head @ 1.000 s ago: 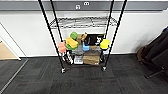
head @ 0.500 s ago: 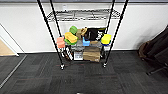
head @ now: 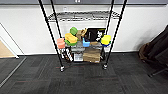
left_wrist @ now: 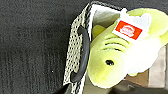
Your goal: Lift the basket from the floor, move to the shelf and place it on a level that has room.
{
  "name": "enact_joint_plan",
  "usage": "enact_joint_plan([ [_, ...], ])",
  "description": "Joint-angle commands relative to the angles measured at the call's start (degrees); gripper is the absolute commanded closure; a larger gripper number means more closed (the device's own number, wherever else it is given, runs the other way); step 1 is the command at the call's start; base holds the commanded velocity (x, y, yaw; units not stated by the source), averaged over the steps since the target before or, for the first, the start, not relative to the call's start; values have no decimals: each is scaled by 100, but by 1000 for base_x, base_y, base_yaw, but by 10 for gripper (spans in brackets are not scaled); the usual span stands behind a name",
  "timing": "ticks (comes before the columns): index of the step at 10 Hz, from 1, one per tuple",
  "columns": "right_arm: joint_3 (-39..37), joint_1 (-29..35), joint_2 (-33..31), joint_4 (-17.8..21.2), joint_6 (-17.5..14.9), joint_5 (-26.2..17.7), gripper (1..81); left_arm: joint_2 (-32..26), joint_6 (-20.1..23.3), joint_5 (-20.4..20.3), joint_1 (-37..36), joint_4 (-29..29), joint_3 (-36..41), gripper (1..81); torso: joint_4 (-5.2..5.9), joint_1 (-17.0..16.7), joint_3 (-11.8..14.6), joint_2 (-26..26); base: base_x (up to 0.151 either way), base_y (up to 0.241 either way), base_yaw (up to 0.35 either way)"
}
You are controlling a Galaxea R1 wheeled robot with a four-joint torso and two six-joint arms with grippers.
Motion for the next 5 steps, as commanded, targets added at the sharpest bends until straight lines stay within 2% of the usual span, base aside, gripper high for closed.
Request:
enact_joint_plan([
  [1,35,449,-87,111,18,-291,10,-34,3,364,-590,16,32,10,0,351,-117,-545,0,0,0],
  [2,35,449,-87,112,18,-291,10,-16,3,364,-590,16,32,10,0,476,-519,-748,0,0,0],
  [5,53,546,-78,260,62,-282,10,19,3,390,-651,26,32,10,0,773,-807,-1227,0,0,0],
])
